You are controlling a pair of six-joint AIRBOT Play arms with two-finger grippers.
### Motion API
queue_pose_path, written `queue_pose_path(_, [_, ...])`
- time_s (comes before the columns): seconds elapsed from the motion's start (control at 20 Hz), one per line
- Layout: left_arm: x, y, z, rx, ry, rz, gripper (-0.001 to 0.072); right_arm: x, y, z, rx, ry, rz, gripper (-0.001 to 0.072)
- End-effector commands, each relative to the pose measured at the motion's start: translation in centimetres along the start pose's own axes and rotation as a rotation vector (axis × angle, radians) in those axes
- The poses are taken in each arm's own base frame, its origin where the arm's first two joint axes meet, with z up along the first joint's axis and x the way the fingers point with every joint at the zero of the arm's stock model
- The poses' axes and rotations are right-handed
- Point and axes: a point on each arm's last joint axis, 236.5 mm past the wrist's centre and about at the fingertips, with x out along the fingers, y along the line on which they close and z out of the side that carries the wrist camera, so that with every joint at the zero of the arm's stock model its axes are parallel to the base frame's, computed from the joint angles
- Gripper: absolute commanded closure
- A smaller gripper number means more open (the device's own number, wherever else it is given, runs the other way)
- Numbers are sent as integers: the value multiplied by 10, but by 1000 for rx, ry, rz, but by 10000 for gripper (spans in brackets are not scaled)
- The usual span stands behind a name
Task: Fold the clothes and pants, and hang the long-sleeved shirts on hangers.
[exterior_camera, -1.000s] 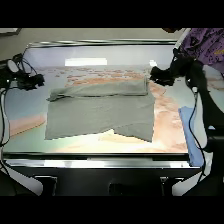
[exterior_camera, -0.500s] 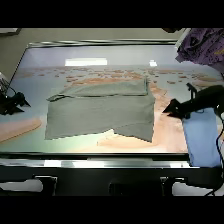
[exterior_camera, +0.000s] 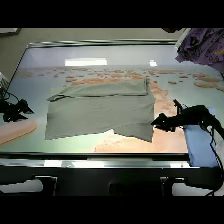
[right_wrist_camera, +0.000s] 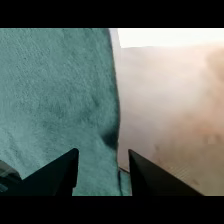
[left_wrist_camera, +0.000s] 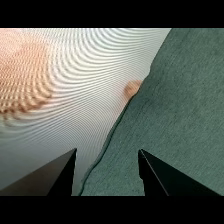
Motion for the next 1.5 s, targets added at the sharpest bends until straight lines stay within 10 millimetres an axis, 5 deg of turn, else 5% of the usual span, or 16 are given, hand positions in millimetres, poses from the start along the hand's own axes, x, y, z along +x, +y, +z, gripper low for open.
queue_pose_path(0.0, [1, -1, -1, 2, 2, 0, 265, 19, -4, 7, -14, -22, -13, 337])
queue_pose_path(0.2, [-1, -7, -12, -15, 44, -28, 264, 23, 0, 19, -30, -72, -28, 668])
queue_pose_path(0.35, [2, 11, -20, 2, -1, -66, 264, 16, 7, 17, -42, -76, -21, 675])
queue_pose_path(0.55, [25, 32, -62, -95, -19, -237, 264, 1, 25, 12, -81, -84, -2, 675])
queue_pose_path(0.85, [62, 17, -112, -99, 89, -376, 264, -12, 37, 11, -77, -112, 8, 675])
queue_pose_path(1.2, [79, 11, -126, -76, 172, -368, 264, -12, 40, 5, -66, -82, 20, 675])
queue_pose_path(1.45, [79, 27, -144, -49, 238, -302, 264, -11, 41, 0, -65, -65, 26, 675])
